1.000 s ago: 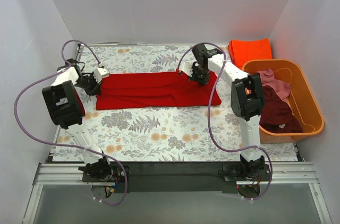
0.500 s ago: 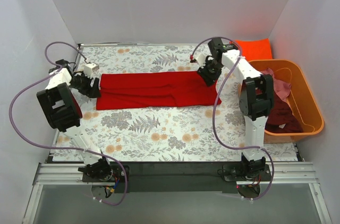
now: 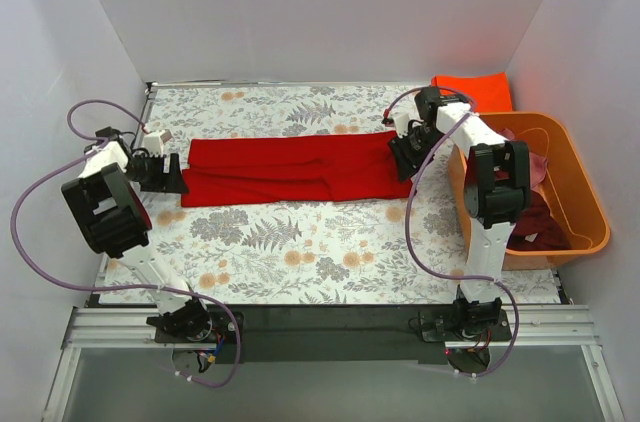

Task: Fold and stack the t-shirts
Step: Fold the tshirt

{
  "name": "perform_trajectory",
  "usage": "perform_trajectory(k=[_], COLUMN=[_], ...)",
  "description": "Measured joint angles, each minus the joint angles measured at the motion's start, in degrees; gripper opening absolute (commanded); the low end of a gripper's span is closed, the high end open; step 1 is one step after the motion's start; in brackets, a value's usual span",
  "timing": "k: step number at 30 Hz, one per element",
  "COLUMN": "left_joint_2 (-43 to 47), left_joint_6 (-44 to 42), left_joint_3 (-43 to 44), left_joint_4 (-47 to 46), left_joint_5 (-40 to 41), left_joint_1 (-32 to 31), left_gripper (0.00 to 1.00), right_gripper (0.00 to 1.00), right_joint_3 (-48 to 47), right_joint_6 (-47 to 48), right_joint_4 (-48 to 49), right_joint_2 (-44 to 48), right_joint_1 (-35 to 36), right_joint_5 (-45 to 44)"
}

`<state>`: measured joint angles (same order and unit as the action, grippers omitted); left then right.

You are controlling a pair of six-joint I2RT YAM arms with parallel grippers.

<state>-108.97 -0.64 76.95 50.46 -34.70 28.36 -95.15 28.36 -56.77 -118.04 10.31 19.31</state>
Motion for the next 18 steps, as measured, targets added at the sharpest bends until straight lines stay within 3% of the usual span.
perform_trajectory(k=[10, 14, 18], left_joint_2=[-3.7, -4.2, -5.4], left_joint_6=[4.2, 4.8, 5.0], left_joint_3=[0.9, 1.7, 2.6], left_joint_4=[-1.7, -1.6, -1.2], left_joint_5=[0.9, 0.8, -0.2], left_joint_1=[0.0, 0.0, 0.0], left_gripper=[0.74, 0.70, 0.59], right_gripper=[0.48, 0.43, 0.41], right_joint_3=[1.3, 1.3, 1.4], right_joint_6=[-1.7, -1.7, -1.8], right_joint_4=[0.9, 1.0, 1.1], right_joint_2=[-1.5, -1.6, -1.6], right_joint_1=[-0.1, -0.1, -0.1], right_joint_5=[1.0, 1.1, 1.1])
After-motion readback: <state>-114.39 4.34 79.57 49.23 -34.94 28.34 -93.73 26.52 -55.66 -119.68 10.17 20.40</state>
